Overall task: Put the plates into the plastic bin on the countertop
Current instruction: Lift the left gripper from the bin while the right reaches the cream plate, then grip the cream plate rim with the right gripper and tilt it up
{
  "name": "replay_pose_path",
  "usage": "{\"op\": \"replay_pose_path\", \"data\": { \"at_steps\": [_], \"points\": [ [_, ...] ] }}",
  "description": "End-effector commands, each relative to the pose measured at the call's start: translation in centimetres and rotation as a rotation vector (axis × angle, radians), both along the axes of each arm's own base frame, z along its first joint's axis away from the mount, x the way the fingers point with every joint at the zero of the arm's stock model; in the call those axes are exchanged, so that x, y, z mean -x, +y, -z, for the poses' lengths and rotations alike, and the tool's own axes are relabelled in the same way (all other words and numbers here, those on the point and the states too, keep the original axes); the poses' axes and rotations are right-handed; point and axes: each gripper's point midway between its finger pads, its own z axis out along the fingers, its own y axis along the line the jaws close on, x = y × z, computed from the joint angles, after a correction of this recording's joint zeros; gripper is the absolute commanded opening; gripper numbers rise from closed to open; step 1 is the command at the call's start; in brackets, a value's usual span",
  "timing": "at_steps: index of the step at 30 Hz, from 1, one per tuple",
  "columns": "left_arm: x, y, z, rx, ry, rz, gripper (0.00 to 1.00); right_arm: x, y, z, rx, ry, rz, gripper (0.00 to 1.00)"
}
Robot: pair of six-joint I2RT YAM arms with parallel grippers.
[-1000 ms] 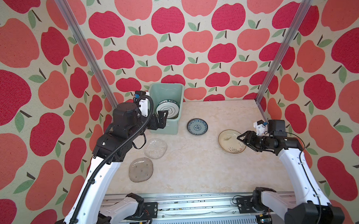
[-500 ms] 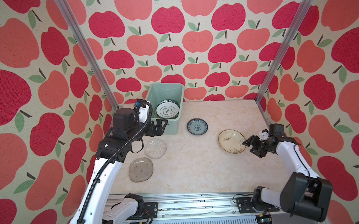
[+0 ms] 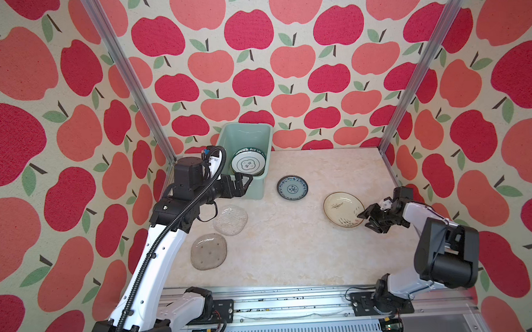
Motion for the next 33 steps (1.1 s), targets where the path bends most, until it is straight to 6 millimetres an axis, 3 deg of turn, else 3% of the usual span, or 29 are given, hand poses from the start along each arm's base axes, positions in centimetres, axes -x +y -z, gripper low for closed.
{"op": "replay_pose_path", "data": {
  "at_steps": [1,8,17,19,25,33],
  "points": [
    [-0.3,-0.7,-1.8,0.085,-0.002,0.017,0.99,-0.3,0.2,0.9,-0.025,-0.007,0.004,0.46],
    [-0.5,-1.3,-2.5,0.16,0.021,0.021,0.99,-0.2,0.3,2.4,-0.032,0.019,-0.008,0.22],
    [-0.2,-2.6,-3.4,0.256,0.032,0.082,0.99,-0.2,0.4,2.2,-0.03,0.011,-0.038,0.01],
    [-0.1,-2.7,-3.6,0.271,0.029,0.084,0.99,-0.2,0.5,1.7,-0.035,0.004,-0.046,0.0],
    [0.0,-2.6,-3.0,0.268,0.06,0.07,1.0,-0.6,1.9,-1.9,-0.106,-0.077,-0.064,0.0],
    [-0.5,-2.7,-0.5,0.257,0.185,0.038,0.97,-0.9,5.9,-9.6,-0.189,-0.266,-0.174,0.0]
  ]
}}
